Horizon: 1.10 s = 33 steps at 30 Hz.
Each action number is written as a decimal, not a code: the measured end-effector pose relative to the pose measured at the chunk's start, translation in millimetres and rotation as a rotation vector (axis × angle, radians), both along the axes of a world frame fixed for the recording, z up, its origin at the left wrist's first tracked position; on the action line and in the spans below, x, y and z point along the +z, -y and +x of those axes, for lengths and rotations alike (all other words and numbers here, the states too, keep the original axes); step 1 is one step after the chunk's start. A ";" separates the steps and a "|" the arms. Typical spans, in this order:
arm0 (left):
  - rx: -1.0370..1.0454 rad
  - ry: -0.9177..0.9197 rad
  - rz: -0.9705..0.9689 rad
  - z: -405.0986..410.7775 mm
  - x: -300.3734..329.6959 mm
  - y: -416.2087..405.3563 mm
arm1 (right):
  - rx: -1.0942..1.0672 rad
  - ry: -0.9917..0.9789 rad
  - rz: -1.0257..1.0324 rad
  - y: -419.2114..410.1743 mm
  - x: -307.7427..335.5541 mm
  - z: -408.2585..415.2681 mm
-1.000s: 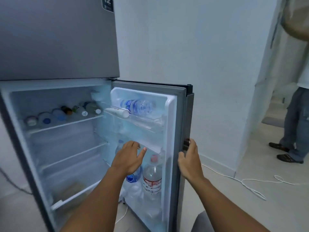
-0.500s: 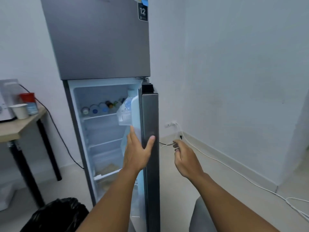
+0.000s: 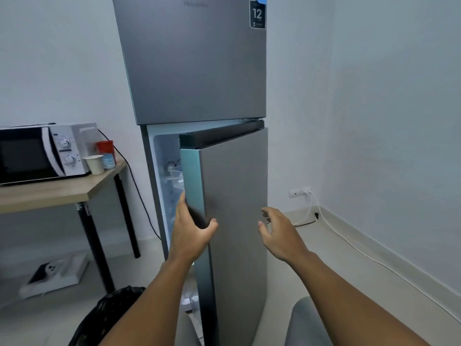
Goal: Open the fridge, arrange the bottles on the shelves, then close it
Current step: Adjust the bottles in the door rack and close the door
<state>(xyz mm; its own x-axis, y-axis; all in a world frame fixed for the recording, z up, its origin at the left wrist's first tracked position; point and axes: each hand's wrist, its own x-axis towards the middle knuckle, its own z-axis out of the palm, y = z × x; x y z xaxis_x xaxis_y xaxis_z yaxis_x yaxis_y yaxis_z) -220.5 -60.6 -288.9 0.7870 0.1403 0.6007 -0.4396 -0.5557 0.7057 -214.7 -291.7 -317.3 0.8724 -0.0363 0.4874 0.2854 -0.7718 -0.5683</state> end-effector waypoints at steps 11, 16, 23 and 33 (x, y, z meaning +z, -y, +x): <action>0.462 0.437 0.439 73.5 -24.4 -16.9 | 0.048 0.087 0.005 -17.6 2.0 120.0; 0.694 0.205 0.597 107.1 -47.4 -13.2 | 0.052 0.227 -0.072 -31.9 8.3 174.6; 0.727 0.097 0.587 156.6 -45.5 -23.2 | 0.074 0.274 -0.101 -33.4 -1.7 235.5; 0.588 -0.020 0.685 233.4 -37.4 -27.5 | 0.116 0.259 -0.246 -25.1 -13.0 290.3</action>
<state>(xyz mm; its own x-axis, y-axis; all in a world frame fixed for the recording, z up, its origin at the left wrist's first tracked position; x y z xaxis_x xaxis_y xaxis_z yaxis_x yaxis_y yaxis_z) 12.9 -33.1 -326.2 0.7123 0.1397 0.6878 0.0568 -0.9883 0.1418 75.6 -266.5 -330.3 0.7107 0.2013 0.6741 0.4889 -0.8303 -0.2675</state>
